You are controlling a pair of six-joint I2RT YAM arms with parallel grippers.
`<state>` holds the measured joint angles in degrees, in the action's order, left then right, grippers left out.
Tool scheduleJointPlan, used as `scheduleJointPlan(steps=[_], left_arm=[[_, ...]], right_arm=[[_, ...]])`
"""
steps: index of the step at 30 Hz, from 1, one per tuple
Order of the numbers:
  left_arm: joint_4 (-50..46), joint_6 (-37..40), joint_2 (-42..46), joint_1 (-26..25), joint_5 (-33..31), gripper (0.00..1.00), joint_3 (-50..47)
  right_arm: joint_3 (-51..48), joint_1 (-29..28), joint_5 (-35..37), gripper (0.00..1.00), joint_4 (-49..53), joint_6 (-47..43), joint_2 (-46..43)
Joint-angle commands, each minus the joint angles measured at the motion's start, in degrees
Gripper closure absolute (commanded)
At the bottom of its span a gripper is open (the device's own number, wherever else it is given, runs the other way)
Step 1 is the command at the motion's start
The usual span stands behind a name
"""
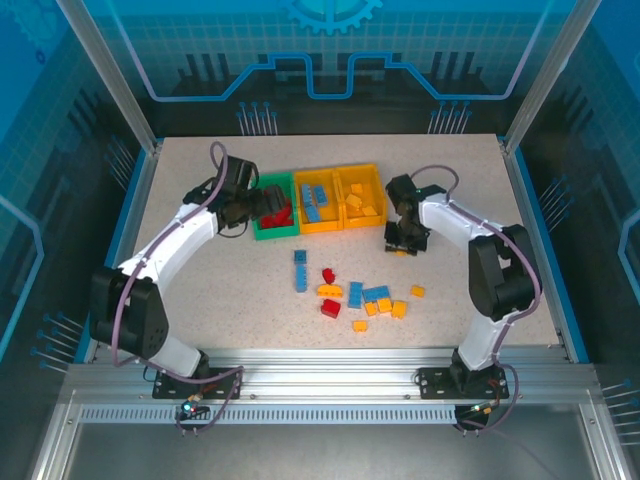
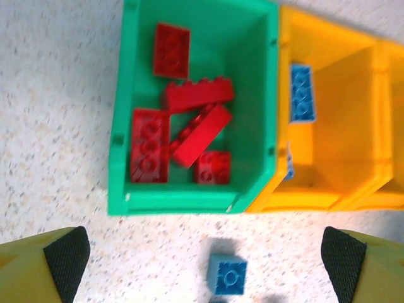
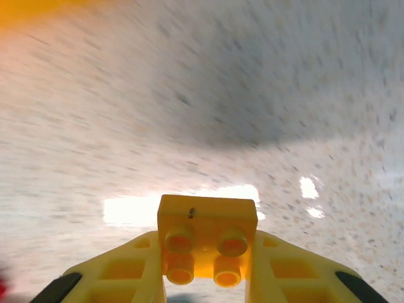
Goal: Sort the legos into containers by color
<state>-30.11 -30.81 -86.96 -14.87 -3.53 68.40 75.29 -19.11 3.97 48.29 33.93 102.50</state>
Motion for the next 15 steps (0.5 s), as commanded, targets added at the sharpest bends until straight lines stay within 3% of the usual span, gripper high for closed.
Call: scheduleJointPlan(steps=[1,6,11,15], left_arm=[[0.2,-0.9,2.7,-1.0,1.2,0.01,-4.0],[0.2,-1.9,5.1,-3.4,0.7,0.01,-8.4],[0.0,-3.9,5.8,-6.7,0.8,0.01,-11.4],[-0.4,-5.8,5.8,-9.0,0.1,0.01,-12.9]], right_arm=[[7.3,-0.2,-5.5,0.72,-1.7,-0.8,-0.5],[21.1,0.1,-9.8,0.71,-1.6,0.1,8.6],[35.7,0.3,-9.2,0.70,3.9,0.7,19.8],[41.9,0.7,-8.1,0.68,5.8,2.4,24.9]])
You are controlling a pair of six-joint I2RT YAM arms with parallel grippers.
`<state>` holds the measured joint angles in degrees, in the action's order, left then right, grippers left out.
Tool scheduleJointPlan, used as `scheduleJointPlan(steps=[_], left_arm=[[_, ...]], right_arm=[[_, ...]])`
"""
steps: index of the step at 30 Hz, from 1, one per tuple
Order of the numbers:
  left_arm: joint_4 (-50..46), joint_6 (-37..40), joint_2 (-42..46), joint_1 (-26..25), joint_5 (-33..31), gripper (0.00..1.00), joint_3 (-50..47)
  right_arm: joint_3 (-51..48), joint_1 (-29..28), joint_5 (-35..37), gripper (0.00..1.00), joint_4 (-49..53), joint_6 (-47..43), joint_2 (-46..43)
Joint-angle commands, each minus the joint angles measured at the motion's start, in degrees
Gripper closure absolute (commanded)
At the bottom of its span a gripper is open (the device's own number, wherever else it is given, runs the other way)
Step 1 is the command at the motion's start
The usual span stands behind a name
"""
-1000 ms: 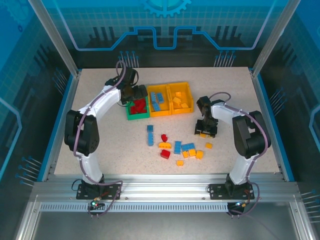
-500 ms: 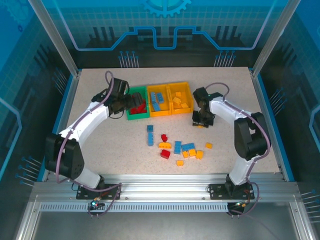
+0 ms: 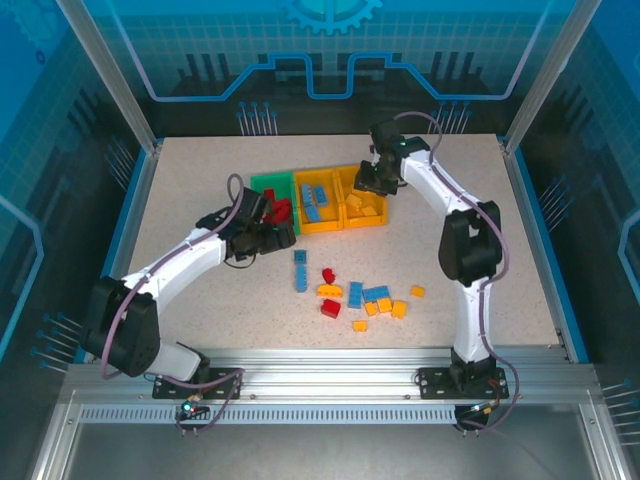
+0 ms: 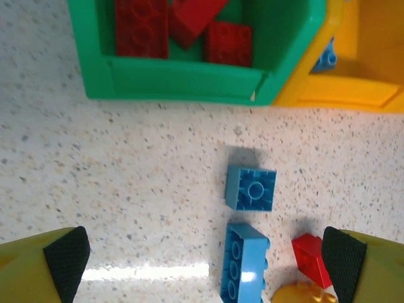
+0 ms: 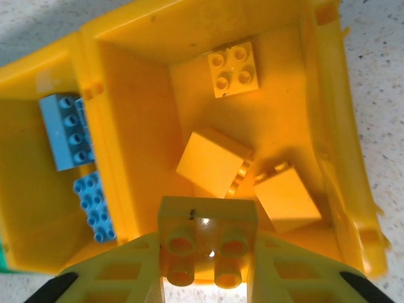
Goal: Sort the legos into containers by color
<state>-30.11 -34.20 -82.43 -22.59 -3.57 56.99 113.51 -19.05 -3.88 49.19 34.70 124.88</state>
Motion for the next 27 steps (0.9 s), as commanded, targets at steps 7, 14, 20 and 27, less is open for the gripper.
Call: scheduleJointPlan(steps=[7,14,20,27], left_arm=[[-0.7,-3.7,-1.1,-4.4,0.9,0.01,-1.6],[-1.3,-5.9,-5.6,-6.6,1.8,0.02,0.5],[-3.0,-4.7,-12.9,-6.9,3.5,0.04,6.4],[-5.1,-2.3,-21.7,-7.4,2.0,0.15,13.7]], right_arm=[[9.7,0.7,-2.4,0.48,5.6,1.3,6.6],[7.2,-0.1,-3.9,0.32,4.5,0.6,2.9],[0.2,-0.4,-4.7,0.30,1.2,1.0,-4.4],[-10.1,0.6,-3.1,0.29,-1.6,1.2,-13.9]])
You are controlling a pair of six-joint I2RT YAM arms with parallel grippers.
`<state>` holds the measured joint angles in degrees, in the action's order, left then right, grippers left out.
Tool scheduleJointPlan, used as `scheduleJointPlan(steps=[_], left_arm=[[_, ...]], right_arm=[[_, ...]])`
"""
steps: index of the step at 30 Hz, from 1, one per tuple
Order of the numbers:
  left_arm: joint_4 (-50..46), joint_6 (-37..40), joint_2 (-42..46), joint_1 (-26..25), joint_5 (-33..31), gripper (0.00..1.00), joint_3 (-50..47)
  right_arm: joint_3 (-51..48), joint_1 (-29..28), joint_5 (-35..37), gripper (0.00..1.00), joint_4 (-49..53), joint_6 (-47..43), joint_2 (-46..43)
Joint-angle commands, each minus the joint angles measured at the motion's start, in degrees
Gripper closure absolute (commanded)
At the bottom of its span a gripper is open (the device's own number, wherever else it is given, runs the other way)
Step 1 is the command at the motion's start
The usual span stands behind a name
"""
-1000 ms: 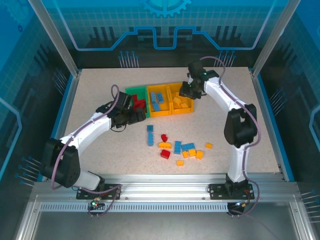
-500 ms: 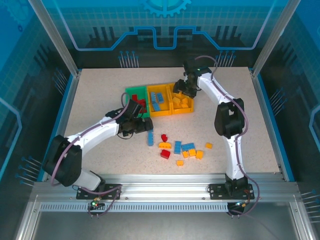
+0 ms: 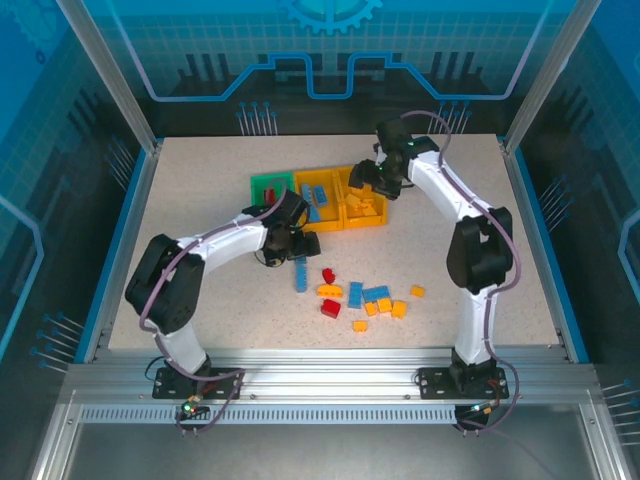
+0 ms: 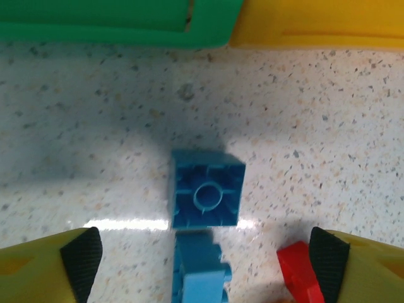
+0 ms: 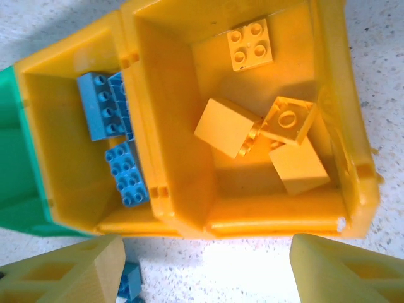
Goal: Sort the legos into containers by color
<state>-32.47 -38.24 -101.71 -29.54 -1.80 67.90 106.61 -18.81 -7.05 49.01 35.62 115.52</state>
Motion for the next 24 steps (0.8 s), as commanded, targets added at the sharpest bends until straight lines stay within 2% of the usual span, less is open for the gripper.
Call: scheduleJointPlan(steps=[1,6,11,14,20,24], left_arm=[[-3.2,2.0,-3.5,-0.4,-0.1,0.17,3.7],[-4.4,3.3,-7.8,-0.6,-0.4,0.25,6.8],[-5.8,3.4,-10.5,-1.0,-1.1,0.50,8.5],[-5.8,3.4,-10.5,-1.0,-1.2,0.60,8.6],[-7.4,3.4,-7.5,-1.1,-2.4,0.63,10.3],[-9.4,5.3,-5.9,-1.1,-3.9,0.63,15.9]], right_arm=[[-4.6,0.7,0.2,0.28,-1.9,0.3,-6.1],[-9.8,2.6,0.7,0.26,-2.6,-0.1,-11.9],[-14.6,4.5,1.2,0.25,-3.0,-0.5,-16.3],[-17.5,6.1,1.2,0.25,-3.5,-0.5,-18.3],[-23.8,8.0,2.5,0.25,-4.1,-1.4,-21.8],[-29.3,7.9,3.7,0.25,-3.8,-3.2,-23.4]])
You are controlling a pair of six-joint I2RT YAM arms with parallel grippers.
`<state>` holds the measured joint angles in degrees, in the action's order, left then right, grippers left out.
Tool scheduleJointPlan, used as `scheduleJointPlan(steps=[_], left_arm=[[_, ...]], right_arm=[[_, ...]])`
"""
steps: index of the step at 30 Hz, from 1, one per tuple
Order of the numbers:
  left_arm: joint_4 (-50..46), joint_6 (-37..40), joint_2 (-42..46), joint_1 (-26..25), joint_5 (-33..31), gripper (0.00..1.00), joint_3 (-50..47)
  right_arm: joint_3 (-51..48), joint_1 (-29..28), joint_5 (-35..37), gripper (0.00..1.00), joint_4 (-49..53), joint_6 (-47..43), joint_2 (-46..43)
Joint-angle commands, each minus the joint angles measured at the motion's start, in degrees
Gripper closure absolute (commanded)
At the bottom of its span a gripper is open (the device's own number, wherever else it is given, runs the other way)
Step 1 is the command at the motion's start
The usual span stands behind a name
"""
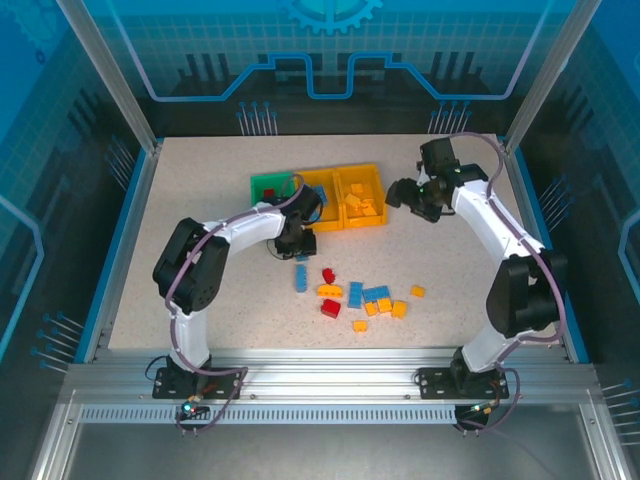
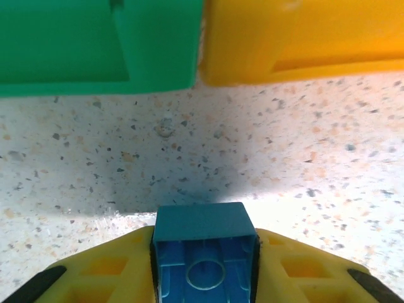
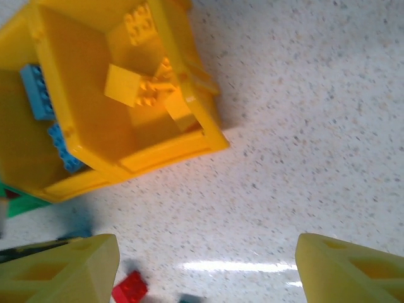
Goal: Sort the legos into containers by color
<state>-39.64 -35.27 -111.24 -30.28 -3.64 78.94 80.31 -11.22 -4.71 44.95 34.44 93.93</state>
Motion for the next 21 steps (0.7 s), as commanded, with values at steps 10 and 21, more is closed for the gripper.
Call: scheduleJointPlan(steps=[10,21], left_arm=[[-8.1,8.4,-5.4,3.0,-3.0,0.61,28.1],[-8.2,7.9,-15.0,6.6,1.1,0.55,37.3]], right_arm=[[-19.2,-0.4,5.5,0.25,5.1,-0.4,-6.5],[-29.0,-2.7,2.9,0.25,4.7,6.2,-8.8]])
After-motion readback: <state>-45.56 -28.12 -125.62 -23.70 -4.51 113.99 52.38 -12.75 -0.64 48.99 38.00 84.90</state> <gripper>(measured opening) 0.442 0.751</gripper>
